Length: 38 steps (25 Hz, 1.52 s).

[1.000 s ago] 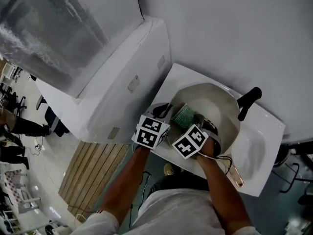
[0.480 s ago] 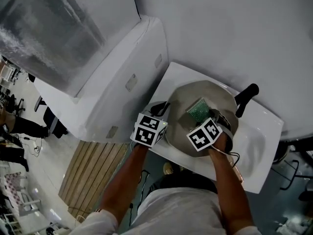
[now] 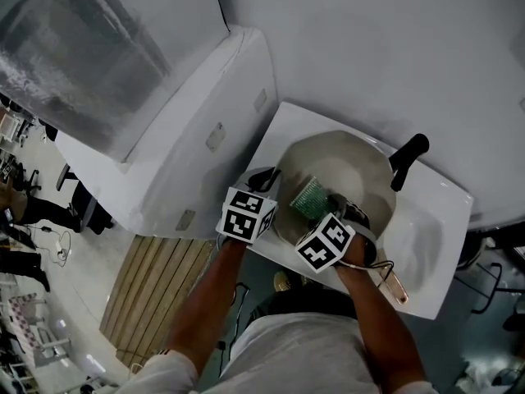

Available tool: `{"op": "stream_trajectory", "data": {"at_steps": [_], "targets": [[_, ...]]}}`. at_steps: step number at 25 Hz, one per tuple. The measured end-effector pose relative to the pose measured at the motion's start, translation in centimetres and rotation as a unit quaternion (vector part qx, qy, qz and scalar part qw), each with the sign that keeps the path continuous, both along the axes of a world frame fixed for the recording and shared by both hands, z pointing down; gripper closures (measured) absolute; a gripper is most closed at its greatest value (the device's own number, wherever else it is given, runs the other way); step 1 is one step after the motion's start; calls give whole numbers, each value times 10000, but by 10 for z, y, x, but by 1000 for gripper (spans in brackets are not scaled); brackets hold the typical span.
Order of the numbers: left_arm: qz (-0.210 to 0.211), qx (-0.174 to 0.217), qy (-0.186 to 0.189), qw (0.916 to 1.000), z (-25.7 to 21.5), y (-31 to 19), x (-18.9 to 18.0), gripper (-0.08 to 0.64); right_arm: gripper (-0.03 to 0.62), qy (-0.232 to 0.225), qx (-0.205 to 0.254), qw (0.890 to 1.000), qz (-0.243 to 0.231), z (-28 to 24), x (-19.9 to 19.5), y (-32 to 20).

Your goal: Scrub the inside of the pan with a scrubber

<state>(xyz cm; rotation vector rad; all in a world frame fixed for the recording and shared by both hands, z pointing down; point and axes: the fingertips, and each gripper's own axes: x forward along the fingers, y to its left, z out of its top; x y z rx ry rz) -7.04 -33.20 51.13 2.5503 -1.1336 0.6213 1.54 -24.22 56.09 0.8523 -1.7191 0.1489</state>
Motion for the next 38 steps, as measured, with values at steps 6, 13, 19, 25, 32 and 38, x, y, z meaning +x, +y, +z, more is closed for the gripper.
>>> {"op": "stream_trajectory", "data": {"at_steps": [6,13,19,25,32,38], "targets": [[10,-4,-41,10000,0,0,0,515,288,104,-205,9996,-159,20,-12,9],[-5,6,-70,10000,1,1,0,515,288,413,-192,9988,170,19,32,3],[0,15,-100,9999,1,1,-1,515,288,648,-130,9975,232,11,55,2],[-20,32,-130,9999,1,1,-1,515,288,437,-15,9990,31,-11,42,10],[-69,15,-158,9999,1,1,0,515,288,-62,-417,9985,-356,4,-4,36],[-95,28,-169,9998,1,1,0,515,288,286,-380,9982,-355,9,16,33]]}}
